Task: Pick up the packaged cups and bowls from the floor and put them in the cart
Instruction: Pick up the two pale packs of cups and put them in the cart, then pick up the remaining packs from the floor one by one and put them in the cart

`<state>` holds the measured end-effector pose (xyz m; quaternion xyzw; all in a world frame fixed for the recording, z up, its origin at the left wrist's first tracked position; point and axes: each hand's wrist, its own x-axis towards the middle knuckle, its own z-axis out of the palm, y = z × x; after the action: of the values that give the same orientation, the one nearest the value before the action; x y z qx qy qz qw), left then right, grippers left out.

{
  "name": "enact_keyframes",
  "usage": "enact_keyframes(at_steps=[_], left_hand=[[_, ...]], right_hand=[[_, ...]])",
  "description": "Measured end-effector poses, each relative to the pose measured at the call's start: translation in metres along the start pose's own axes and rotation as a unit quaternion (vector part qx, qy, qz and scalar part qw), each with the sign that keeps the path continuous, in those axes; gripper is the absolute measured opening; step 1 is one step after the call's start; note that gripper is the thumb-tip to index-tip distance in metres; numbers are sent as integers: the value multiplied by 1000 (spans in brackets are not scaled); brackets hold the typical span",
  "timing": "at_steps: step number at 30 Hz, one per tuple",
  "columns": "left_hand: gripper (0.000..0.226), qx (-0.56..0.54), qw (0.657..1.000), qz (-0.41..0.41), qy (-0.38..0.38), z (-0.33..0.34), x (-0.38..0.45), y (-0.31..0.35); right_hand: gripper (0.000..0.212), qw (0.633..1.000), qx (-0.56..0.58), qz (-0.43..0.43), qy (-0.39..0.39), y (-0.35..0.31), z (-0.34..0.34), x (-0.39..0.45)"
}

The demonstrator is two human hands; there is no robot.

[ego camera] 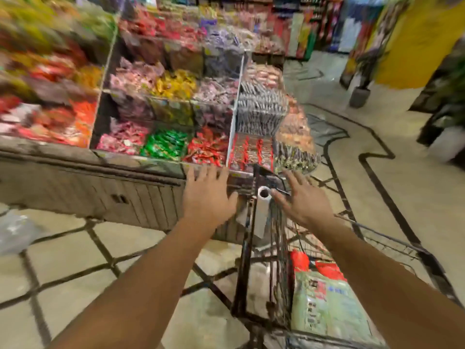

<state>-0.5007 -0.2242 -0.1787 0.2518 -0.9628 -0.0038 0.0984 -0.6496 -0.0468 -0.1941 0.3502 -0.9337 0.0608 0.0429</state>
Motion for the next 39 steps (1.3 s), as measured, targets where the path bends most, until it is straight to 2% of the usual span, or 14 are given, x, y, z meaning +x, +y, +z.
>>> enact_keyframes(at_steps=[3,7,10,17,25,34,39], left_hand=[[73,14,997,-68,32,-36,-32,-99],[67,35,982,-173,70,-79,-91,-232],[73,59,960,-260,84,-102,-142,-323],[71,80,893,-427,116,-119,-251,-501],[86,83,843,-522,94,-117,-284,-691],[77,81,784,-606,113,-104,-319,-869],[73,90,762,-636,78,-87,-342,-969]], right_hand=[[86,997,1,-80,22,-98,-30,20],[76,978,16,-196,64,-245,-55,39],[79,959,24,-273,65,-360,-60,43],[91,897,70,-432,65,-596,-32,37],[79,848,117,-516,25,-826,34,75],[80,811,113,-574,3,-1037,73,123],[78,788,130,-602,0,-1153,105,129]])
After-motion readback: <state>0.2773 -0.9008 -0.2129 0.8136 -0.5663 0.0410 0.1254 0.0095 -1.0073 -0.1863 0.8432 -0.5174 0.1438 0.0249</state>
